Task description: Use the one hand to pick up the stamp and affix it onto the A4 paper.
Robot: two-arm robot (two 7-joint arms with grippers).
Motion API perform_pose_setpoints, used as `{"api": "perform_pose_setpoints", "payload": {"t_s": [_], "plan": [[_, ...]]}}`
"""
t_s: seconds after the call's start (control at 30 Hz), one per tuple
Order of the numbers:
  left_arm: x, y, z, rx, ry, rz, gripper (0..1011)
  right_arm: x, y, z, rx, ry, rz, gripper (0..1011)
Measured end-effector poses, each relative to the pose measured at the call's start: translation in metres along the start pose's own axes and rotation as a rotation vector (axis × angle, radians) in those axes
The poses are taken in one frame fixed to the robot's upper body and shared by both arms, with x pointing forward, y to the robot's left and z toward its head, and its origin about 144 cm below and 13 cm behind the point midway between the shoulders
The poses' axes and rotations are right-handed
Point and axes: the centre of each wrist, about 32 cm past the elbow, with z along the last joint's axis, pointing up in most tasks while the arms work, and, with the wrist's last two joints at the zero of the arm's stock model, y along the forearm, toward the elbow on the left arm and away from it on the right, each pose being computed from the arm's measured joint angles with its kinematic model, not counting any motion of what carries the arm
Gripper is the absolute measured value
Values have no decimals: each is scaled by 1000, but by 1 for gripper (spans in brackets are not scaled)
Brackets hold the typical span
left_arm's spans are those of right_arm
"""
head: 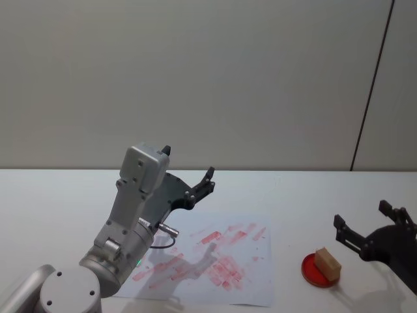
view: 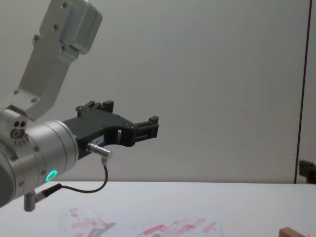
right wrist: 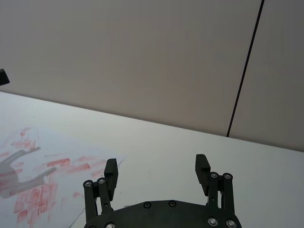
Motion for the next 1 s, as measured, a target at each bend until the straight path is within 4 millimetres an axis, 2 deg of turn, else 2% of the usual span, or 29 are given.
{"api": "perform_pose_setpoints", "payload": {"t_s": [0.37,1.0], "plan": [[0,0,0,0,0,0,1003,5,-6,-2,-69,-11,22,1001],[0,0,0,0,0,0,1003,3,7,-7,-137,-34,61,1001]]}}
